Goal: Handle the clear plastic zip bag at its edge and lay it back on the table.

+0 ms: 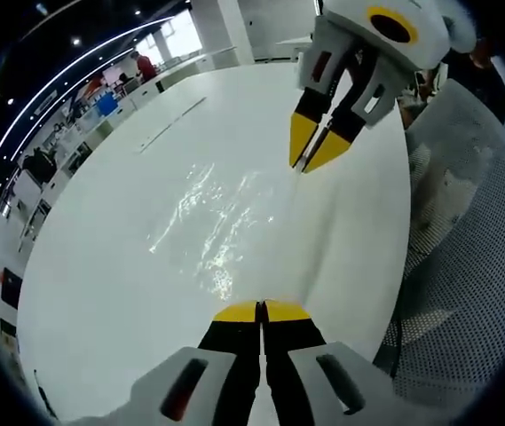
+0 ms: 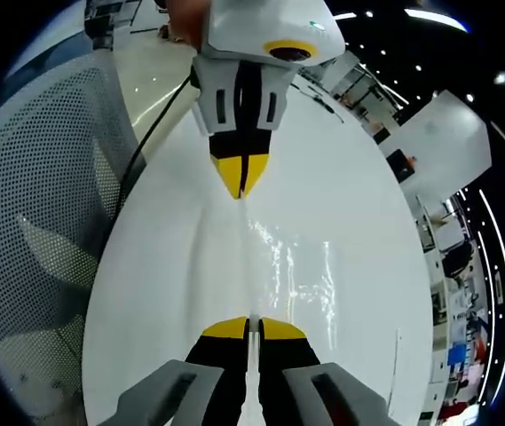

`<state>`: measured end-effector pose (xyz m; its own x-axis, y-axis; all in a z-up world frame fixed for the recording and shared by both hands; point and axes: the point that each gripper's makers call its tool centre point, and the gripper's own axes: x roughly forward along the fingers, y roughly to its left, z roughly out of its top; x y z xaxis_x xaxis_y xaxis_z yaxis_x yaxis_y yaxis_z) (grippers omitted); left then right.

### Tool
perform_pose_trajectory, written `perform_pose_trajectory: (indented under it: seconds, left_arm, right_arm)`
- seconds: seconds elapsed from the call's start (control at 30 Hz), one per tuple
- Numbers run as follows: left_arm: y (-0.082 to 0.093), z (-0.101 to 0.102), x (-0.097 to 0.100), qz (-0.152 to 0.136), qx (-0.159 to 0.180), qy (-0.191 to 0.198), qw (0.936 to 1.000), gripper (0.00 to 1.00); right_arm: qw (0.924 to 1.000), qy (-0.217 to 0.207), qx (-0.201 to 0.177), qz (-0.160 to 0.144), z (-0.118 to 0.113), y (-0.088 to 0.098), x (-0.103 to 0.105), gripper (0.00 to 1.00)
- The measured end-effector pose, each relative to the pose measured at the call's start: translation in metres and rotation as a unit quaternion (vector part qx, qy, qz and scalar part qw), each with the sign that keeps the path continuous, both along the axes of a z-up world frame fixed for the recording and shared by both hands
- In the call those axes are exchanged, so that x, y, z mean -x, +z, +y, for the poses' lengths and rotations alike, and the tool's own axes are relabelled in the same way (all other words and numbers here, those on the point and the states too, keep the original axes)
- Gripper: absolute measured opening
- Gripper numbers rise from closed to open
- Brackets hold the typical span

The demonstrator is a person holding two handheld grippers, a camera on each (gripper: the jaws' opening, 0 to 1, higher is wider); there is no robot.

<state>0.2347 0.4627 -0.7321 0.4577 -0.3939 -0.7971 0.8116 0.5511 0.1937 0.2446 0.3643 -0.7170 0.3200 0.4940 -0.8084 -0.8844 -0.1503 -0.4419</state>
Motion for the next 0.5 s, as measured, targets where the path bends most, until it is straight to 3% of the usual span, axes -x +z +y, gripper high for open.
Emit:
perform_pose_trajectory:
  seconds: [0.5]
  left_arm:
    - [0.0025, 0.0031, 0.003, 0.003, -0.003, 0.004, 1.0, 0.0]
  right_arm:
    - [1.0, -0.004, 0.004, -0.001, -0.0053, -0.0003, -0.0027, 0.0]
